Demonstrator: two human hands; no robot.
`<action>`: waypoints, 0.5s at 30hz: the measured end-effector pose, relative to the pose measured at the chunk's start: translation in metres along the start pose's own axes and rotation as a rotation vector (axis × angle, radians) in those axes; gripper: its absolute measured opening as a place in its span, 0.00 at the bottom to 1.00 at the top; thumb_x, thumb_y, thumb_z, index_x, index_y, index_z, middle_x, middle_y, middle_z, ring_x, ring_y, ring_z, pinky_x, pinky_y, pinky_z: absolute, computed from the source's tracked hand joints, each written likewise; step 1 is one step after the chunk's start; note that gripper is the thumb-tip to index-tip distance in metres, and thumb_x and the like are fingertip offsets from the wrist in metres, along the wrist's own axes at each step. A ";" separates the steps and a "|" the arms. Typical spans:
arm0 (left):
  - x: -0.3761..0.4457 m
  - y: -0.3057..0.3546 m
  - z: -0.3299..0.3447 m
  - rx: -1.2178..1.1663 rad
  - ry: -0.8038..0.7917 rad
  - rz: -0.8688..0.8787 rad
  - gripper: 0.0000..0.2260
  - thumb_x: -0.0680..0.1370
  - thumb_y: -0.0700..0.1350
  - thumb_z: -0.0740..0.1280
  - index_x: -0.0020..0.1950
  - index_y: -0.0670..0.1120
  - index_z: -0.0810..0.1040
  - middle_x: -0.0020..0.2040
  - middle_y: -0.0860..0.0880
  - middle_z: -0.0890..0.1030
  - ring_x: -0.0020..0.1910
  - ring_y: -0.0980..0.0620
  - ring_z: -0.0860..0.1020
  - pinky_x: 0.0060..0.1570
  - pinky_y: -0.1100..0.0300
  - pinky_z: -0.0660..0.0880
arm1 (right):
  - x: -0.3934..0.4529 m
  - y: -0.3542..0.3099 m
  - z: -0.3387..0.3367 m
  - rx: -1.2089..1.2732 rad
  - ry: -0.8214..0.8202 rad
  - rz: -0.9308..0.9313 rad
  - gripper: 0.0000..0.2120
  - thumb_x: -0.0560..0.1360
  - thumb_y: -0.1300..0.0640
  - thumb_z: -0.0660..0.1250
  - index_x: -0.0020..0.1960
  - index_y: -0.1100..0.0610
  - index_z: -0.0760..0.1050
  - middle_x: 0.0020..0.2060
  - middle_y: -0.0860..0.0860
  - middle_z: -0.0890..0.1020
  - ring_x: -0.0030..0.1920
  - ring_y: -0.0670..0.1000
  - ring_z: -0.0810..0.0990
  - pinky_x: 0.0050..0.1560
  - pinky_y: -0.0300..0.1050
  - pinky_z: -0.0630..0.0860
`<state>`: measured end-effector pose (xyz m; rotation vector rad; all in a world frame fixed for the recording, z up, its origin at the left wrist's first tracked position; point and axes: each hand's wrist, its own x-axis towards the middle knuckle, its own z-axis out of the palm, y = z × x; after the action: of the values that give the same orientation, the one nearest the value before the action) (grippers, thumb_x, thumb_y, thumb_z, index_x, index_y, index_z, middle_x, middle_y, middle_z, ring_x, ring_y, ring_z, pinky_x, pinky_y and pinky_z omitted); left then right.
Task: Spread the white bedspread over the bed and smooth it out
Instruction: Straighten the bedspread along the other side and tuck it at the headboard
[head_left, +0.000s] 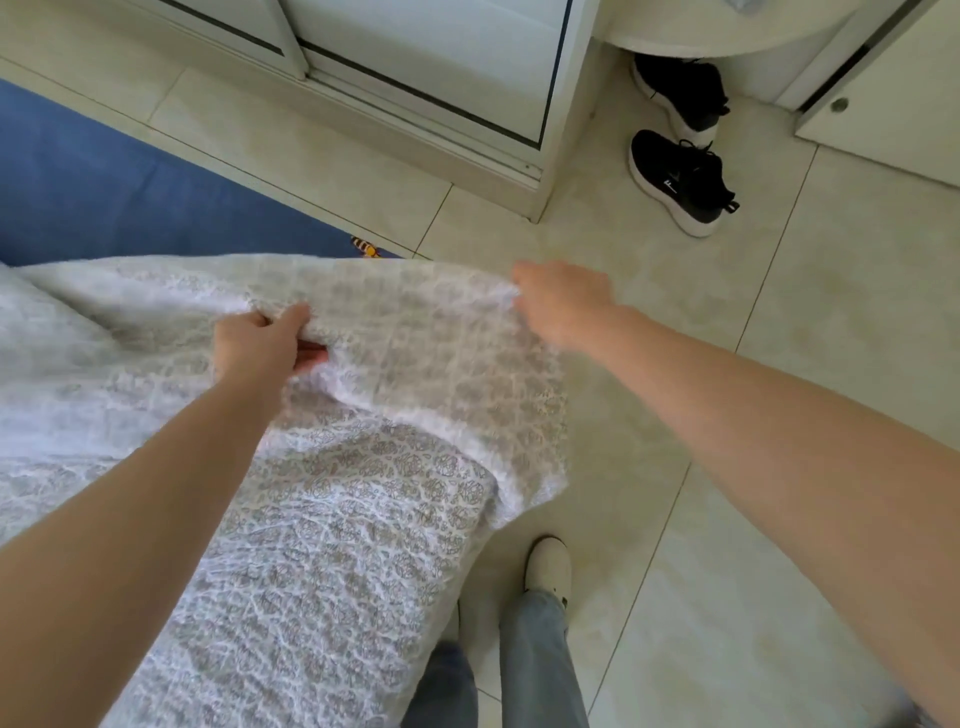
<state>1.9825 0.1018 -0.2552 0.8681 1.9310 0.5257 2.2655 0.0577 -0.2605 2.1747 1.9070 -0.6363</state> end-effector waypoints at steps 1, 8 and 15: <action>-0.002 0.011 0.010 -0.034 -0.040 0.046 0.09 0.77 0.45 0.72 0.44 0.40 0.77 0.37 0.43 0.84 0.30 0.52 0.84 0.33 0.60 0.82 | 0.005 0.017 -0.009 0.021 0.047 0.073 0.10 0.80 0.62 0.57 0.60 0.55 0.69 0.40 0.52 0.74 0.41 0.57 0.76 0.35 0.44 0.67; 0.016 0.050 0.060 -0.034 -0.044 0.088 0.08 0.78 0.44 0.71 0.45 0.41 0.79 0.40 0.40 0.85 0.36 0.45 0.86 0.43 0.49 0.83 | 0.030 0.065 -0.010 0.129 0.118 0.252 0.07 0.80 0.64 0.58 0.56 0.56 0.69 0.39 0.55 0.81 0.38 0.57 0.81 0.31 0.43 0.70; 0.012 0.044 0.058 -0.097 -0.151 0.148 0.09 0.79 0.42 0.69 0.48 0.35 0.79 0.38 0.38 0.84 0.34 0.44 0.85 0.29 0.61 0.80 | 0.039 0.067 -0.014 0.300 -0.232 0.367 0.11 0.79 0.64 0.63 0.62 0.61 0.70 0.36 0.57 0.84 0.33 0.54 0.84 0.39 0.50 0.82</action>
<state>2.0449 0.1404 -0.2613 0.9652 1.6994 0.6186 2.3373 0.0879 -0.2745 2.4109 1.3213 -1.0972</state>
